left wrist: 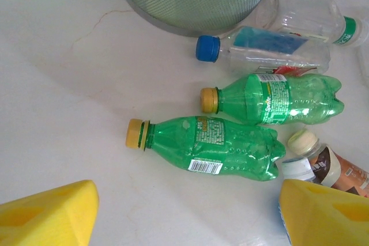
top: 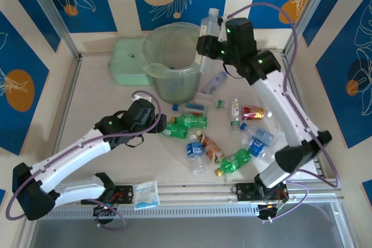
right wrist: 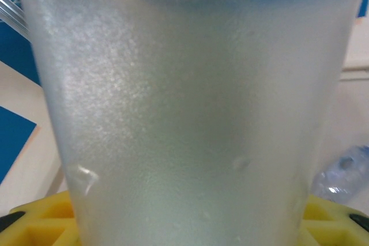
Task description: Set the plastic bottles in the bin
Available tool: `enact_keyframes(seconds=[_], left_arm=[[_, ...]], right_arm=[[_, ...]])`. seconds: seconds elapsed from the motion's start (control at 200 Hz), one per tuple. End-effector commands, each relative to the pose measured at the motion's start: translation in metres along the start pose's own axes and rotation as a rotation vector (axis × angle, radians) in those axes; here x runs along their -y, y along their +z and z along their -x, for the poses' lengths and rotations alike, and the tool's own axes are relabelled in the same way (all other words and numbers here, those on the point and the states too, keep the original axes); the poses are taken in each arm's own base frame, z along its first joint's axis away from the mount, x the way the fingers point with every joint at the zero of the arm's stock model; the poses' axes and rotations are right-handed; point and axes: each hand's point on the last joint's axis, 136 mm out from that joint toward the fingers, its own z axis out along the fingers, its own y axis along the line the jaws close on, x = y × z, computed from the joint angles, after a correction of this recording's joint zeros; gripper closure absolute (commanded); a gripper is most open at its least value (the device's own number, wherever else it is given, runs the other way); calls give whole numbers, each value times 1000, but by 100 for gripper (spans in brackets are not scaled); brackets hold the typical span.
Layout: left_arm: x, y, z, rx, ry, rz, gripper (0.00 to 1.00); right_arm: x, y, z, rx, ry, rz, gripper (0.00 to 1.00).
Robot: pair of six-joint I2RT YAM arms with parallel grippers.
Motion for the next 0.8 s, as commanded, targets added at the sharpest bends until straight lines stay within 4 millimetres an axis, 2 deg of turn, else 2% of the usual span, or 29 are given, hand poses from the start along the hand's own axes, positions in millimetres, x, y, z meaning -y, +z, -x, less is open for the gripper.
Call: enact_keyframes(seconds=[0.0, 0.125, 0.235, 0.345, 0.45, 0.605, 0.715, 0.795], left_arm=[[-2, 2, -7, -17, -11, -2, 19], [-5, 6, -14, -38, -3, 4, 19], [-4, 8, -19, -52, 4, -3, 19], [-5, 10, -22, -62, 8, 0, 18], [-7, 9, -24, -72, 21, 8, 17], [-8, 11, -29, -91, 36, 11, 16], [-5, 14, -32, -112, 40, -1, 14], [1, 17, -35, -135, 44, -21, 15]], right_arm=[[-37, 14, 37, 103, -51, 125, 45], [-46, 51, 42, 95, -80, 141, 46], [-41, 84, 35, 55, -86, 115, 45], [-33, 107, 28, 21, -78, 91, 42], [-29, 118, 21, -2, -66, 79, 36], [-23, 123, 18, -8, -66, 57, 31], [-18, 121, 20, -7, -61, 42, 29], [-19, 111, 25, 9, -73, 34, 27]])
